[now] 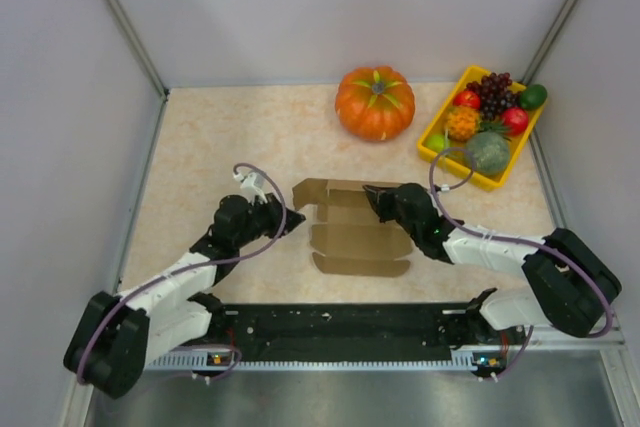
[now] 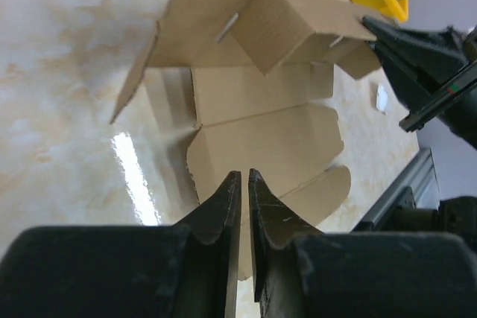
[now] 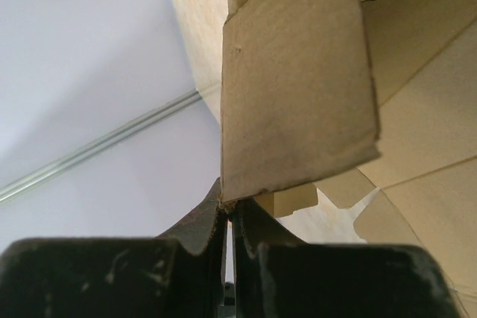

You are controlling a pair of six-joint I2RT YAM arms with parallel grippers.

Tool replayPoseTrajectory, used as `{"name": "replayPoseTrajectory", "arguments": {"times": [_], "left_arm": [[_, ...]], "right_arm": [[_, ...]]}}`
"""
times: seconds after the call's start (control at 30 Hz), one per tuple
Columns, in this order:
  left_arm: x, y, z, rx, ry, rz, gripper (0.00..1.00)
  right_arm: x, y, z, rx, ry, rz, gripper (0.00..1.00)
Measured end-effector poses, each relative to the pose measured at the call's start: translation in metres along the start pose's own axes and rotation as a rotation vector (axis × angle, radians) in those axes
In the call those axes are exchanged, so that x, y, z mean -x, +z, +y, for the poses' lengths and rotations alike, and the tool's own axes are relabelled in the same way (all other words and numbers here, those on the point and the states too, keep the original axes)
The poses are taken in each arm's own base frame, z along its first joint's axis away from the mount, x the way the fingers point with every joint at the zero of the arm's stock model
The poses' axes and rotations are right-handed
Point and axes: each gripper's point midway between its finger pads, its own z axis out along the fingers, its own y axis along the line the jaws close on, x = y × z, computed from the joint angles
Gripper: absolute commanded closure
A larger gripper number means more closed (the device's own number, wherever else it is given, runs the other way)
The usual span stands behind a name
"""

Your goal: Fold the paper box

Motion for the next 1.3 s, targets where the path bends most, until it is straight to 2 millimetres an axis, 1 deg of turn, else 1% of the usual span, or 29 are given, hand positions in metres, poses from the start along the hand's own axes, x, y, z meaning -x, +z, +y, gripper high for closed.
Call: {"name": "replayPoseTrajectory", "arguments": {"times": [0.03, 0.07, 0.17, 0.23, 0.37, 0.47, 0.5, 0.63, 0.8, 0.83, 0.87, 0.93, 1.0, 1.1, 1.17, 1.3], "left_arm": [[-0.004, 0.003, -0.002, -0.016, -0.007, 0.021, 0.91], [-0.011, 0.007, -0.001, -0.026, -0.016, 0.049, 0.95], [-0.031, 0.02, 0.008, -0.009, -0.041, 0.138, 1.0], [-0.041, 0.032, 0.013, 0.018, -0.052, 0.195, 1.0], [-0.051, 0.056, 0.026, 0.082, -0.072, 0.249, 1.0], [-0.062, 0.06, 0.048, 0.178, -0.113, 0.262, 1.0], [-0.063, 0.061, 0.05, 0.19, -0.132, 0.26, 1.0], [-0.056, 0.065, 0.056, 0.241, -0.178, 0.202, 1.0], [-0.046, 0.073, 0.061, 0.271, -0.19, 0.143, 1.0], [-0.043, 0.075, 0.062, 0.275, -0.185, 0.13, 0.93], [-0.042, 0.075, 0.062, 0.277, -0.179, 0.12, 0.79], [-0.039, 0.074, 0.063, 0.274, -0.156, 0.101, 0.67], [-0.035, 0.069, 0.062, 0.259, -0.115, 0.085, 0.55], [-0.031, 0.054, 0.059, 0.248, -0.048, 0.072, 0.47], [-0.022, 0.046, 0.051, 0.229, -0.006, 0.054, 0.45], [0.017, 0.025, 0.026, 0.192, 0.098, -0.064, 0.35]], "right_arm": [[0.0, 0.0, 0.0, 0.0, 0.004, -0.001, 1.0], [0.001, 0.0, 0.001, 0.0, 0.01, -0.001, 1.0], [0.001, 0.001, 0.002, 0.002, 0.023, 0.0, 1.0], [0.002, 0.003, 0.002, 0.0, 0.034, -0.004, 1.0], [0.001, 0.004, 0.006, 0.003, 0.049, -0.005, 1.0], [0.001, 0.004, 0.013, 0.015, 0.064, -0.003, 1.0], [0.001, 0.004, 0.013, 0.015, 0.066, -0.004, 1.0], [0.004, 0.005, 0.012, 0.01, 0.07, -0.013, 1.0], [0.006, 0.006, 0.012, 0.008, 0.075, -0.019, 1.0], [0.006, 0.006, 0.011, 0.008, 0.073, -0.019, 1.0], [0.007, 0.006, 0.011, 0.008, 0.072, -0.019, 1.0], [0.006, 0.005, 0.011, 0.016, 0.067, -0.014, 1.0], [0.008, 0.005, 0.006, 0.017, 0.06, -0.011, 1.0], [0.013, 0.004, -0.007, 0.001, 0.046, -0.021, 1.0], [0.016, 0.004, -0.012, -0.008, 0.04, -0.028, 1.0], [0.017, 0.004, -0.011, -0.003, 0.036, -0.03, 1.0]]}}
